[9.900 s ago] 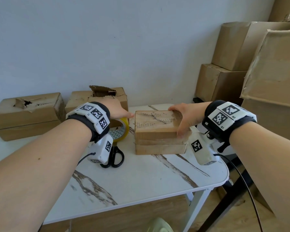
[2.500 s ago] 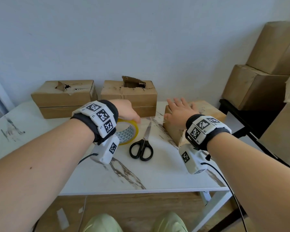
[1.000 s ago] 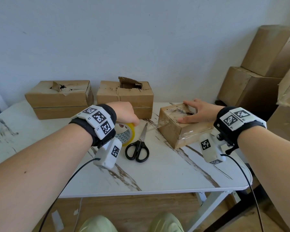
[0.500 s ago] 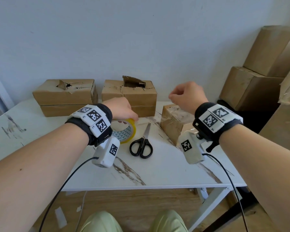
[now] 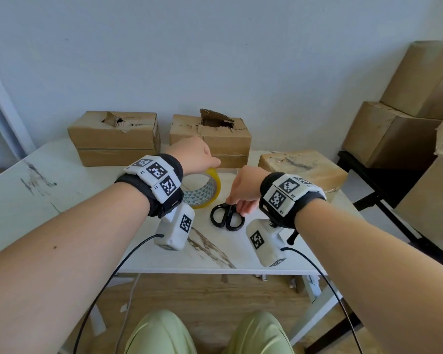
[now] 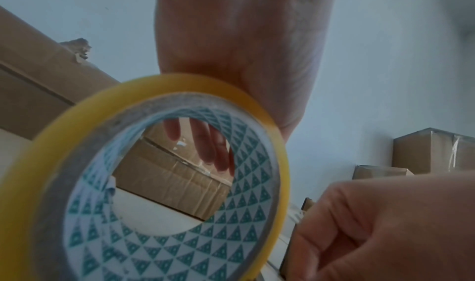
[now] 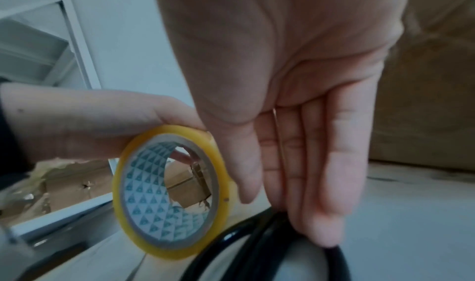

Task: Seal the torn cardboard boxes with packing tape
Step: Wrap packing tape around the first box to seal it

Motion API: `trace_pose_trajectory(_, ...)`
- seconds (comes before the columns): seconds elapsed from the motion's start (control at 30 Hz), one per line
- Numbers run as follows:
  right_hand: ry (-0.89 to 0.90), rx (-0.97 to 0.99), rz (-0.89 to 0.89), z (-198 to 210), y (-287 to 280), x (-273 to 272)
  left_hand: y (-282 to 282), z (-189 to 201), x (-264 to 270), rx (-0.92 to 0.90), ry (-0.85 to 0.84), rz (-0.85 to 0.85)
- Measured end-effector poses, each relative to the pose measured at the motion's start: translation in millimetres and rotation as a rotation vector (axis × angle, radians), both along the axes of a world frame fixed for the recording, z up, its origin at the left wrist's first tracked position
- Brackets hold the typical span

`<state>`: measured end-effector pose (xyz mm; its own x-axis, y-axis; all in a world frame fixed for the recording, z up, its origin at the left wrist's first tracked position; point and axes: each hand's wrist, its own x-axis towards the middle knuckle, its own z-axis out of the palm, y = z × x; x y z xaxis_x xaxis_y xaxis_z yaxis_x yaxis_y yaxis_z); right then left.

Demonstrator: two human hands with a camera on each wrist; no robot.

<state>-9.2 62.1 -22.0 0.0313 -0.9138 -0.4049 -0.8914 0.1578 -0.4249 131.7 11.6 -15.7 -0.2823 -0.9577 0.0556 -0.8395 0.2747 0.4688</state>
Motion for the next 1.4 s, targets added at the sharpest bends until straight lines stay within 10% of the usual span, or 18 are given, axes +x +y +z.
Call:
trace_pose_trajectory(0.7,0.563,0.012,0.154,2,12,-17,5,2,-23,0.048,-0.045,-0.034)
trace_pose_trajectory(1.4,0.144,0.057,-0.087,68,70,-99,12,2,-26,0.051,-0.257,0.058)
